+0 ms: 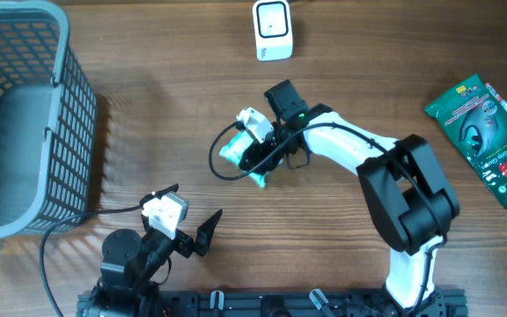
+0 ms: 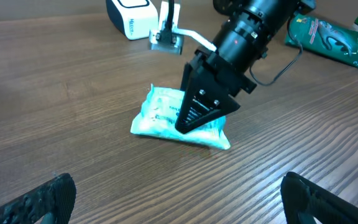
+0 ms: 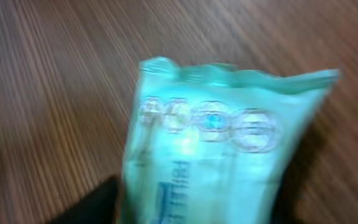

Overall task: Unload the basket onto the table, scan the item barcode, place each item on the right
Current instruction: 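Carry the wipes pack to the scanner and hold its barcode there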

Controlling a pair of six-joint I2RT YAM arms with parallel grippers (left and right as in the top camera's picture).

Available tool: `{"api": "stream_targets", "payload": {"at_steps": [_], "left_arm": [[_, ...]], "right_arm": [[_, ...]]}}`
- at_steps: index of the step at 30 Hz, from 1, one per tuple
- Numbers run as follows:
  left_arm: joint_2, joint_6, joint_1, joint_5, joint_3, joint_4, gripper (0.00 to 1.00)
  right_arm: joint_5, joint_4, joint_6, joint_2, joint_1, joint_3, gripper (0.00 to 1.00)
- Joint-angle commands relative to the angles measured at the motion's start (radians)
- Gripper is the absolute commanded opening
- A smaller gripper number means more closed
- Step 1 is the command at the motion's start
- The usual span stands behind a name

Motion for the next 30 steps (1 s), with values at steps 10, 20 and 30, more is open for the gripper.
{"api": "stream_targets", "payload": {"at_steps": [10,20,30], "left_arm": [[-0.006,0.002,0.004,0.001,0.001,-0.004,1.00],[-0.006,0.002,0.004,0.001,0.001,-0.004,1.00],[-0.006,0.002,0.004,0.001,0.001,-0.004,1.00]], "right_arm": [[-0.075,-0.566,0.949,0.045,-0.102,0.331,0.04],[-0.726,-0.800,1.512,0.046,-0.122,0.359,0.04],[-0.747,-0.576,1.943,0.046,-0.134,0.359,0.04]]}}
